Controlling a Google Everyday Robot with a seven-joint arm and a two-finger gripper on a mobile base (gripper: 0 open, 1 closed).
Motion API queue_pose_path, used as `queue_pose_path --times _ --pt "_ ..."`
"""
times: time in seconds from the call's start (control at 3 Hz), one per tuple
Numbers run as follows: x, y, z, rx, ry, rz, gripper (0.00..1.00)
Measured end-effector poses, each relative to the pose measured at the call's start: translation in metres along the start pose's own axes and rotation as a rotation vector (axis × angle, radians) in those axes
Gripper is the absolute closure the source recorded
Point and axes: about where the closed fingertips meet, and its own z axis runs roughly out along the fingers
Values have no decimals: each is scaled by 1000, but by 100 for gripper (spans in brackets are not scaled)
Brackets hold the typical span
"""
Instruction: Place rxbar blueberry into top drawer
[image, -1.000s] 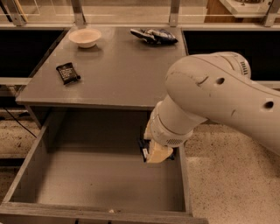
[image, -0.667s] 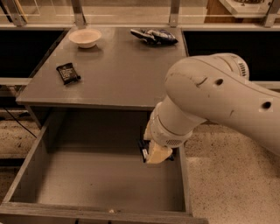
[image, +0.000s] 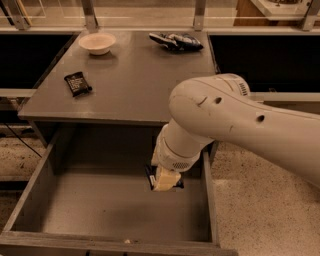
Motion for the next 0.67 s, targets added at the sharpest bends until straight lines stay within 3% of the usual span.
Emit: queue_pose_path --times 0.33,0.67 --pt "-14 -4 37 -62 -14 -21 100" --pt "-14 -4 37 -62 -14 -21 100"
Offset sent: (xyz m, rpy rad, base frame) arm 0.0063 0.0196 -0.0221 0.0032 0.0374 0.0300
